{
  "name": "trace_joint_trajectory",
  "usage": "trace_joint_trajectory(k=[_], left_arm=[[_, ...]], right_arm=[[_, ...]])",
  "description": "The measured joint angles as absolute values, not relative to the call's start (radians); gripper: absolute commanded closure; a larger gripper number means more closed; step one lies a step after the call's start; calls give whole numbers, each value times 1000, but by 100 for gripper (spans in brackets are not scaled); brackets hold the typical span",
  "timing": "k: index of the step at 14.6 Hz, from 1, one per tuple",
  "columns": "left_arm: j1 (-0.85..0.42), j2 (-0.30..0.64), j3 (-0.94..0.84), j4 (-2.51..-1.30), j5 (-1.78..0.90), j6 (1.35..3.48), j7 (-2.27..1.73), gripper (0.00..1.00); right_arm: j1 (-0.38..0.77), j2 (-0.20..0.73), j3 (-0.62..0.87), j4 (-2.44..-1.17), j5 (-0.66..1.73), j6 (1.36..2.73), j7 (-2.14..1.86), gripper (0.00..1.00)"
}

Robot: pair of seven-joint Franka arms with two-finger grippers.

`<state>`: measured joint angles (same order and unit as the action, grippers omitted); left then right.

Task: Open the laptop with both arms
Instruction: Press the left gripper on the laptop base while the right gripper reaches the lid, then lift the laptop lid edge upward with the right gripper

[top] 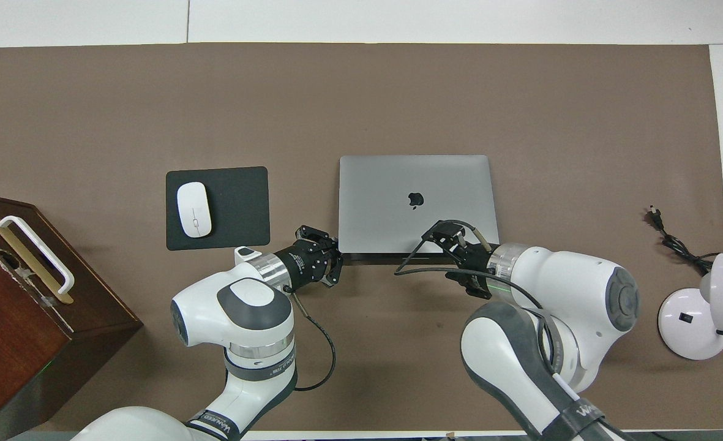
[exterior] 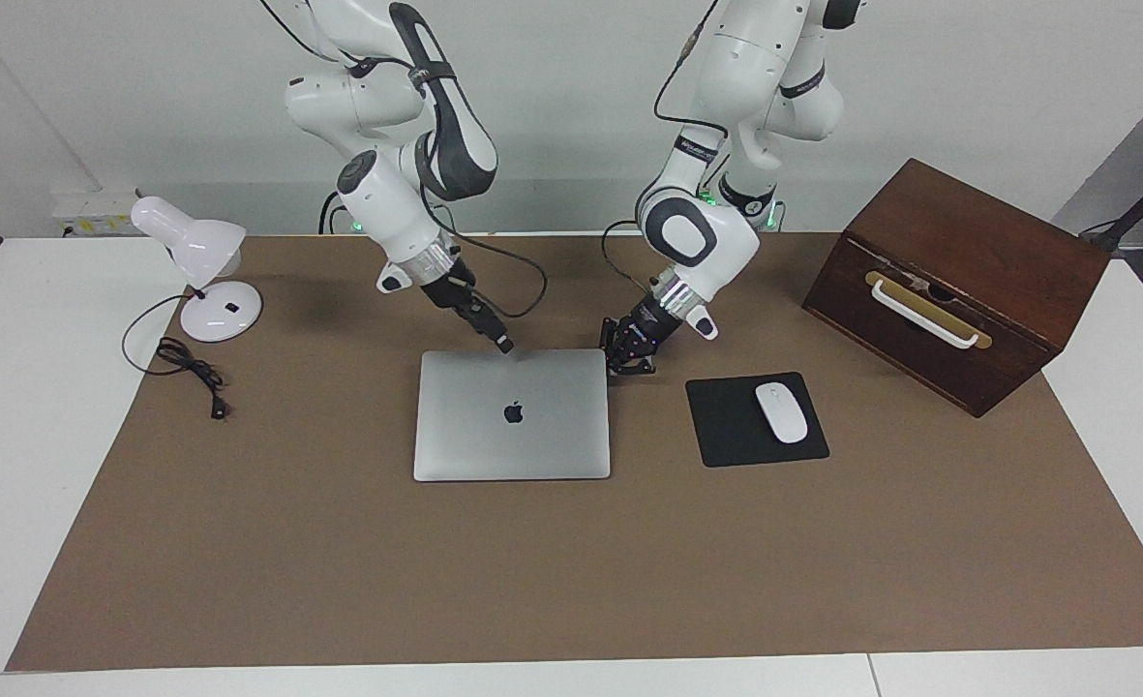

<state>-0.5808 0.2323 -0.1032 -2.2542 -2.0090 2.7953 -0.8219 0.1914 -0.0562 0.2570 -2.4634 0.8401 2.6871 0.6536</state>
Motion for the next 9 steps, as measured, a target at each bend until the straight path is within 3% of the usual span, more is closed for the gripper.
trace_joint_trajectory(k=[9], left_arm=[[-581,232,-103,-2254,-2009,2795,-818,100]], right_arm=[[193,28,257,-2433,840,2812,630,0]])
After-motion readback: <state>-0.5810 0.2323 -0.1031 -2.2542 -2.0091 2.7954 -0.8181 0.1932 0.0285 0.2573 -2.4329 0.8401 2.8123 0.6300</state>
